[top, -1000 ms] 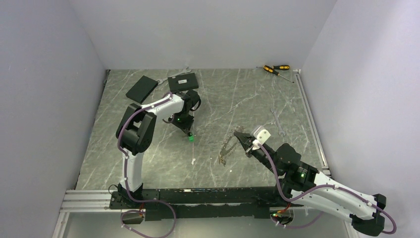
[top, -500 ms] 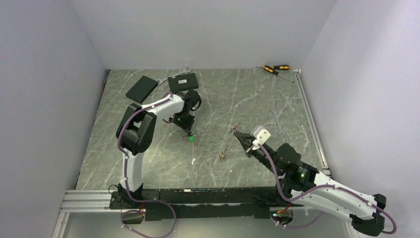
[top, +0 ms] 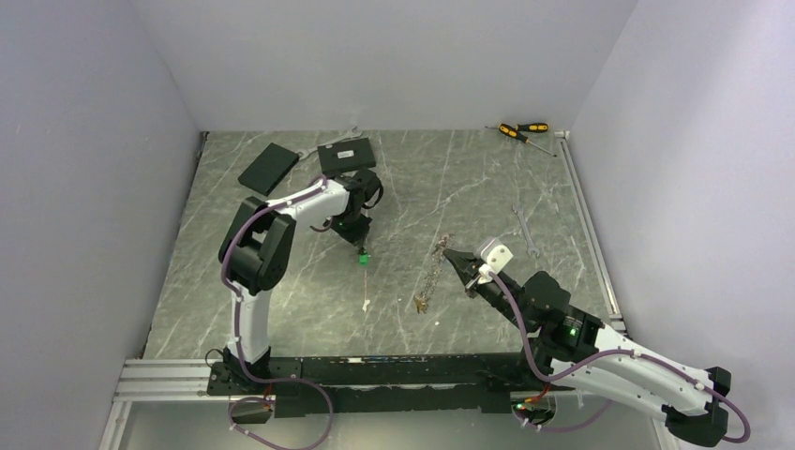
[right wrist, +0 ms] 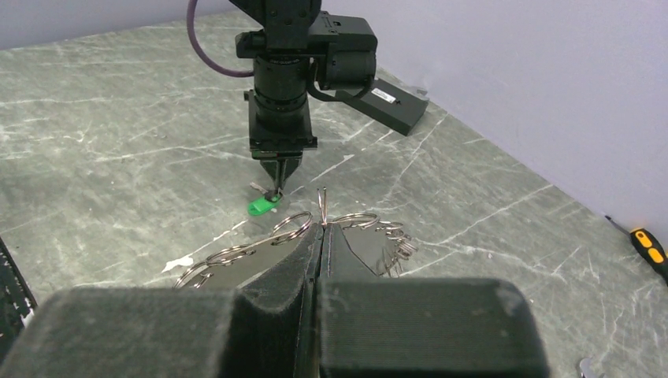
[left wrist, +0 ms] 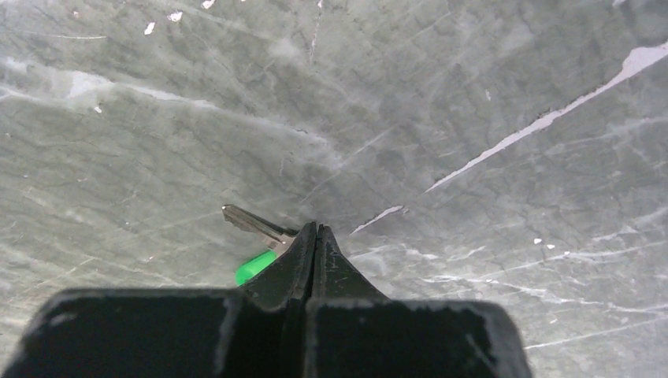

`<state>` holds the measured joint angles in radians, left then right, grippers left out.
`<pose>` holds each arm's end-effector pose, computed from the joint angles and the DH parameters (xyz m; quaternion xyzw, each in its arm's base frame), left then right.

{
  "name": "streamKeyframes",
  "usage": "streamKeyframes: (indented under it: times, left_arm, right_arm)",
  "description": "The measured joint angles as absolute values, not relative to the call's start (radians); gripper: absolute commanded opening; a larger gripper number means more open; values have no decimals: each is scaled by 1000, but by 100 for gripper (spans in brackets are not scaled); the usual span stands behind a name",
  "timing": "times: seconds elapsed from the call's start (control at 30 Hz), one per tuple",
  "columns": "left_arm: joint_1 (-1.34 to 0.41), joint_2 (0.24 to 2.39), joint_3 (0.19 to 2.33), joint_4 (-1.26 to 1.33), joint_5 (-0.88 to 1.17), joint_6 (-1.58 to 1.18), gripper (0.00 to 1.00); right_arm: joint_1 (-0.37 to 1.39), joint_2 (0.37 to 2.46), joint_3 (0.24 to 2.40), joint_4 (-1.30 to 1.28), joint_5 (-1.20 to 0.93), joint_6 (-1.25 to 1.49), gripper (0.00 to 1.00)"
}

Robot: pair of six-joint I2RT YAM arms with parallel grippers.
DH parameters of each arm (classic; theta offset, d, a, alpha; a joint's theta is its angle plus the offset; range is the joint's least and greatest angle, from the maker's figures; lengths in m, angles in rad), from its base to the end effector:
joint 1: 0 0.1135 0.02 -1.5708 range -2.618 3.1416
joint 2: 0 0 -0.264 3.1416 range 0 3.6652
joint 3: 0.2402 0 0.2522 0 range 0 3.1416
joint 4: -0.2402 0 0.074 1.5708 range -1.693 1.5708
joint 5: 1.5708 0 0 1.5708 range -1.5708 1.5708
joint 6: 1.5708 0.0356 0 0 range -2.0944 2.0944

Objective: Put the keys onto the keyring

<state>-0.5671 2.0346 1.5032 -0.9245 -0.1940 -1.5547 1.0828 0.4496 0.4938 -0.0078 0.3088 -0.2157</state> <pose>0.3345 -0.2049 0.1690 -0.4759 0.8723 -0.0027 0.1123 0.0715 0.1117 0.3029 -0.3265 0.6132 0.2019 0.6903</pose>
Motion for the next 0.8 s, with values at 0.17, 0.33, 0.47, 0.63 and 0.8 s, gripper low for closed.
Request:
streamKeyframes:
  times: [0.17,0.33,0.47,0.63,0.8]
  left_arm:
    - [-567,1959,1406,-840,-194,-1523,0]
    - [-568,1821,1276,-699,-175,-1470,0]
    - [-570,1705,1216,-626,-156,-1430,0]
    - [-571,1588,1198,-577,-146,-1371,0]
    - [-571,1473,1197,-537,-136,-1279,0]
  right_arm:
    - [1083,450,494,-8,309,-216,0]
    - [1083,466,494,-7,309,-215,0]
    - [1083,503,494,-6,306,-215,0]
    - [1083,559,494,20,304,-213,0]
    - [1083,638,504,65,301,-213,0]
